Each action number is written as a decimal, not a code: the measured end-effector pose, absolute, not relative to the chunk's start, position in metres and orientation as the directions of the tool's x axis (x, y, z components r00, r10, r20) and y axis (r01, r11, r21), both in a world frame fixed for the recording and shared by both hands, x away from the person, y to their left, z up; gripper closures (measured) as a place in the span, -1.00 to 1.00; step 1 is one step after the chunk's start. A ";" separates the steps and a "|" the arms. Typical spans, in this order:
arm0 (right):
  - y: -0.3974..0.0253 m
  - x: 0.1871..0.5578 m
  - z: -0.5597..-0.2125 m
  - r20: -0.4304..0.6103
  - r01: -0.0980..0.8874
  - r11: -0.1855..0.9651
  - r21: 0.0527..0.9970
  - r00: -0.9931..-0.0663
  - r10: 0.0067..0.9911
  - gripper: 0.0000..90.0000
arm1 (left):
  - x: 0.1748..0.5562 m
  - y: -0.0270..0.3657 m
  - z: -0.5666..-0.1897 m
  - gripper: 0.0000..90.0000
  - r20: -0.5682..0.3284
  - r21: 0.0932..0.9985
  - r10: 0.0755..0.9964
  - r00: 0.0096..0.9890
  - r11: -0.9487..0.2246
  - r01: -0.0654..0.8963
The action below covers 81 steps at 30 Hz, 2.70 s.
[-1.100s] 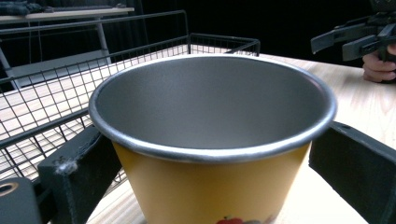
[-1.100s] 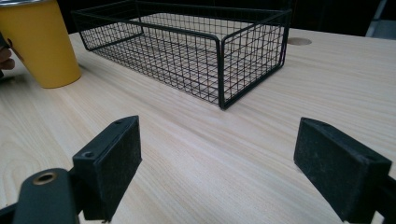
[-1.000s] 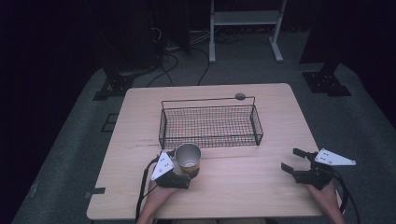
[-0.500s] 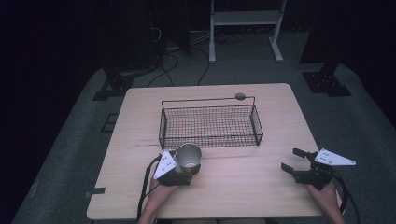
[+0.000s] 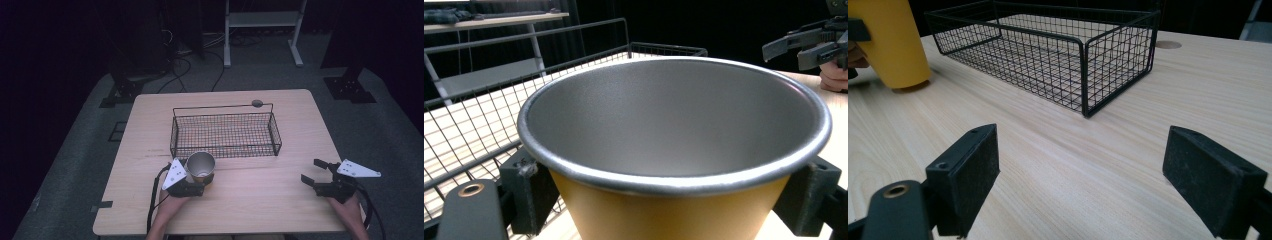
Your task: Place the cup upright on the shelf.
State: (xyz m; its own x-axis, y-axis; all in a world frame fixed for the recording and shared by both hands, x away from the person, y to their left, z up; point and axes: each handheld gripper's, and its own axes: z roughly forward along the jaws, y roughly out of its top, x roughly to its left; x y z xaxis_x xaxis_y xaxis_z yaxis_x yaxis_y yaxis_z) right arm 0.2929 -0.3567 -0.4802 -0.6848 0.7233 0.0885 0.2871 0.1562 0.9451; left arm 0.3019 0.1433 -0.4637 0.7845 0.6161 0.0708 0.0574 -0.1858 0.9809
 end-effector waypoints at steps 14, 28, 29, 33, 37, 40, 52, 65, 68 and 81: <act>-0.357 0.293 -0.480 0.093 0.289 0.151 0.945 -0.682 0.725 -0.69 | 0.314 0.137 -0.438 -0.69 0.079 0.986 0.594 0.800 -0.165 0.025; -0.358 0.293 -0.480 0.096 0.289 0.146 0.946 -0.681 0.726 -0.69 | 0.325 0.129 -0.422 -0.69 0.097 0.984 0.576 0.812 -0.180 0.010; -0.358 0.293 -0.480 0.096 0.289 0.145 0.946 -0.680 0.726 -0.69 | 0.326 0.128 -0.421 -0.69 0.097 0.984 0.574 0.813 -0.180 0.009; -0.358 0.293 -0.480 0.098 0.290 0.144 0.946 -0.680 0.726 -0.69 | 0.331 0.126 -0.415 -0.69 0.097 0.984 0.564 0.820 -0.179 0.007; -0.358 0.293 -0.480 0.098 0.290 0.144 0.946 -0.681 0.726 -0.69 | 0.336 0.124 -0.408 -0.69 0.100 0.985 0.556 0.825 -0.175 -0.001; -0.358 0.293 -0.480 0.099 0.289 0.143 0.946 -0.681 0.725 -0.69 | 0.340 0.123 -0.404 -0.69 0.097 0.985 0.552 0.828 -0.175 0.001; -0.358 0.293 -0.480 0.097 0.289 0.145 0.946 -0.682 0.725 -0.69 | 0.355 0.122 -0.394 -0.69 0.082 0.987 0.549 0.832 -0.161 0.009; -0.358 0.293 -0.480 0.100 0.290 0.142 0.946 -0.681 0.725 -0.69 | 0.369 0.117 -0.376 -0.69 0.095 0.985 0.533 0.841 -0.170 -0.003; -0.358 0.293 -0.480 0.099 0.289 0.142 0.947 -0.682 0.725 -0.69 | 0.373 0.114 -0.372 -0.69 0.100 0.985 0.528 0.843 -0.172 -0.009; -0.358 0.293 -0.480 0.102 0.289 0.139 0.947 -0.682 0.724 -0.69 | 0.395 0.116 -0.368 -0.69 0.072 0.988 0.540 0.839 -0.152 0.014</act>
